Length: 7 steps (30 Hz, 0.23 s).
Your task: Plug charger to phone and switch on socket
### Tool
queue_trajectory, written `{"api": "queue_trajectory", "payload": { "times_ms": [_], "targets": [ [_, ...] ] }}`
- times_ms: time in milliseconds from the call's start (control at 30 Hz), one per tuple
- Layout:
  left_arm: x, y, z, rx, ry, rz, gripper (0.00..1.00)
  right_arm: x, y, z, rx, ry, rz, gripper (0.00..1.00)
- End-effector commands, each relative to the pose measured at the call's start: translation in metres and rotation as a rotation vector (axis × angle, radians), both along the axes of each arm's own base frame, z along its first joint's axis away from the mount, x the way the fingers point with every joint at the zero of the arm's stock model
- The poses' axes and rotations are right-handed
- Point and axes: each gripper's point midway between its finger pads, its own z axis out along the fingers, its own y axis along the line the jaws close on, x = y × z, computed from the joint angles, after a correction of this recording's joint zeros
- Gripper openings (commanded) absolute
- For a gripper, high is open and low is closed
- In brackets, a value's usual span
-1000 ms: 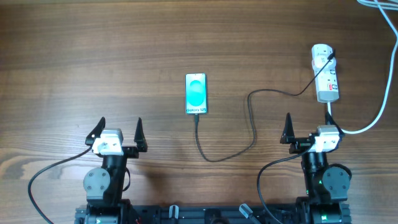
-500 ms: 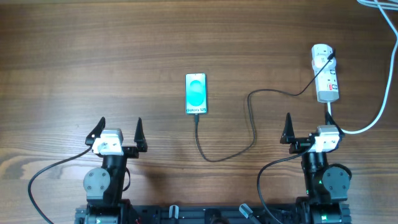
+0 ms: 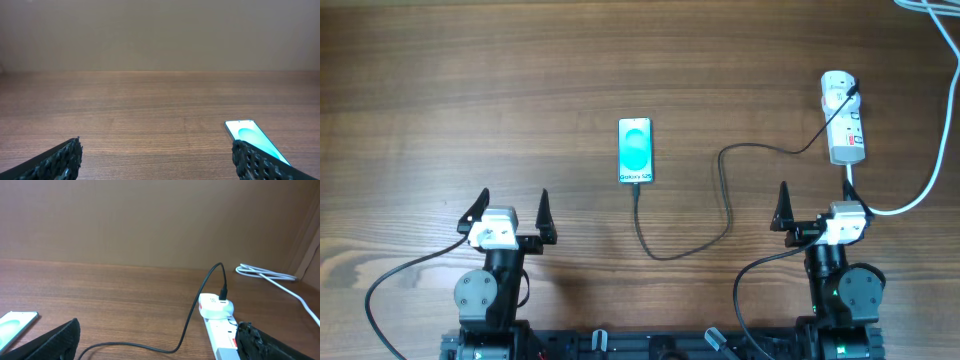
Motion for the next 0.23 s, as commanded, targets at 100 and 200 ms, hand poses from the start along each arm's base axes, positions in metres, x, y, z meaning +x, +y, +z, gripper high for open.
{"api": "queue_trajectory", "payload": {
  "times_ms": [100,200],
  "targets": [
    [-0.0001,0.0035,-0.0016,0.023,0.000,0.015,1.00,-0.0002,0.0015,0.0009,-0.018,-0.006,0.006,1.00],
    [-0.0001,0.0035,-0.0016,0.023,0.000,0.015,1.00,-0.0002,0.0015,0.0009,-0.019,-0.006,0.007,1.00]
  ]
}}
